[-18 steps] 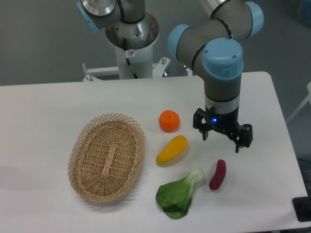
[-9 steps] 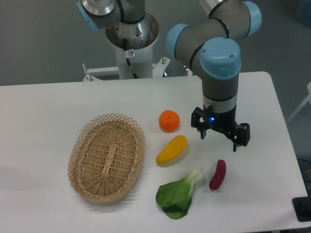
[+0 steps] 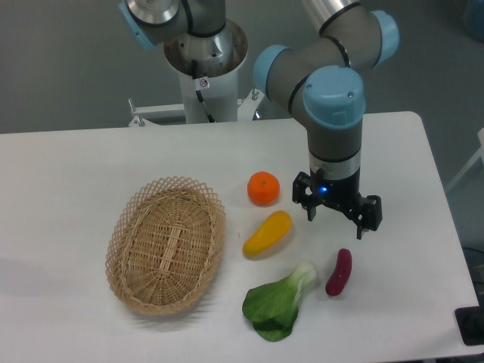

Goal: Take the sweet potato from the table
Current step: 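Move the open gripper down over the dark red sweet potato, then lower the gripper around the sweet potato and close the fingers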

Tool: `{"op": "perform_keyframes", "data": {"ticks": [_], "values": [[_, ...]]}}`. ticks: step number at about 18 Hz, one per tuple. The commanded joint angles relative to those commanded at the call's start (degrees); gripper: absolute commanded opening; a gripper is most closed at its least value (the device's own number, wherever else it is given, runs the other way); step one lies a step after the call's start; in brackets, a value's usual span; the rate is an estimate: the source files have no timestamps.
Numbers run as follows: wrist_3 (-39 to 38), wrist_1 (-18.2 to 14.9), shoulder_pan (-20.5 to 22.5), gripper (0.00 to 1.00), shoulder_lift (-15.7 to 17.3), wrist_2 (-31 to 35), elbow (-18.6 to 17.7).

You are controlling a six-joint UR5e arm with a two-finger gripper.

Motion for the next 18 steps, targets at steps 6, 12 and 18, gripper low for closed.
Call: {"op": "perform_keyframes", "data": {"ticks": [6, 12, 18], "values": [[0.5, 2.9, -0.5, 1.0, -5.6, 0.3, 0.0], [3.6, 3.3, 1.4, 1.0, -11.7, 0.0, 5.3], [7.6, 5.9, 2.5, 1.0, -14.7, 0.3, 5.4]]}}
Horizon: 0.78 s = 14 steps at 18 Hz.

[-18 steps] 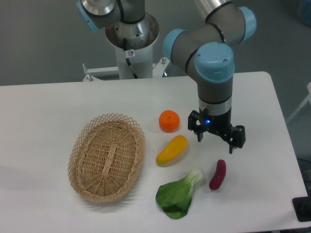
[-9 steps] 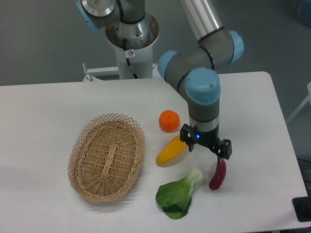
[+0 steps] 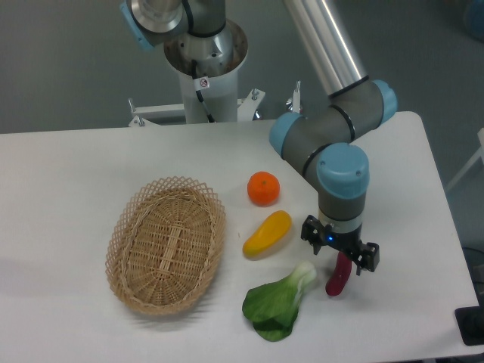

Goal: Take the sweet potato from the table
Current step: 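Lower the gripper around the sweet potato and close the fingers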

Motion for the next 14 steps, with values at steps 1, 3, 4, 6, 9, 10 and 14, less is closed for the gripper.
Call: {"op": "perform_keyframes", "data": {"ticks": [1, 3, 4, 6, 9, 10, 14], "values": [[-0.3, 0.5, 0.0, 1.0, -0.4, 0.1, -0.3], [-0.3, 0.7, 0.0, 1.0, -0.8, 0.1, -0.6], [-0.4, 0.7, 0.0, 1.0, -1.1, 0.2, -0.7], [-0.4, 0.9, 0.0, 1.0, -1.4, 0.8, -0.8], [-0.5, 1.0, -0.1, 1.0, -2.4, 1.8, -0.4], [-0.7, 1.3, -0.2, 1.0, -2.7, 1.8, -0.3], [-0.8, 2.6, -0.3, 1.0, -2.8, 1.8, -1.0]]}}
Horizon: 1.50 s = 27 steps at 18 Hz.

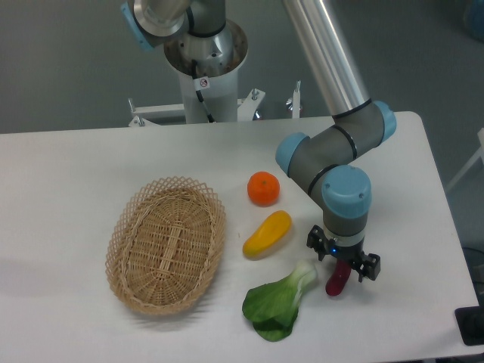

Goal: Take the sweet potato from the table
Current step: 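Lower the gripper around the sweet potato and close the fingers, then lift the grasped sweet potato up off the table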

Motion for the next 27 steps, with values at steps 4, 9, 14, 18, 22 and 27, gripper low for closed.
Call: {"op": "perform_keyframes", "data": {"ticks": [4, 9, 14, 18, 22, 27], "values": [[0.0, 0.9, 0.1, 0.66, 0.0, -0.1, -0.2], [0.1, 0.9, 0.0, 0.43, 0.2, -0.1, -0.3], [0.5, 0.9, 0.1, 0.43, 0.6, -0.3, 0.0], [0.8, 0.9, 0.2, 0.43, 1.3, -0.4, 0.9], [0.6, 0.5, 0.3, 0.43, 5.3, -1.8, 0.4], [-1.8, 0.3, 0.1, 0.44, 11.1, -8.2, -0.4]]}}
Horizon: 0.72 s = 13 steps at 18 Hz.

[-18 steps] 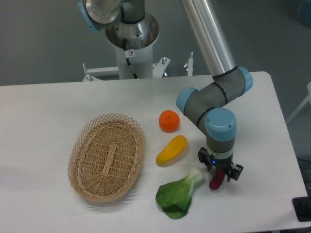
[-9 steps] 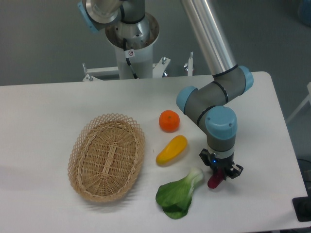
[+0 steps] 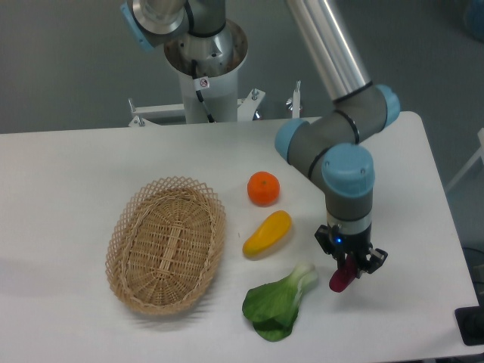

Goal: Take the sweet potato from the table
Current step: 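Lift the grasped sweet potato up off the table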

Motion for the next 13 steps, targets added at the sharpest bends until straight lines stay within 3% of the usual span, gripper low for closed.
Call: {"op": "perform_keyframes", "data": {"ticks": [6, 9, 13], "values": [[-10.6, -0.1, -3.9, 0.44, 6.4, -6.9, -1.2], [-17.1, 0.1, -6.2, 0.44, 8.1, -7.7, -1.3], [-19.7, 0.3, -7.0, 0.44, 9.3, -8.8, -1.1]]}}
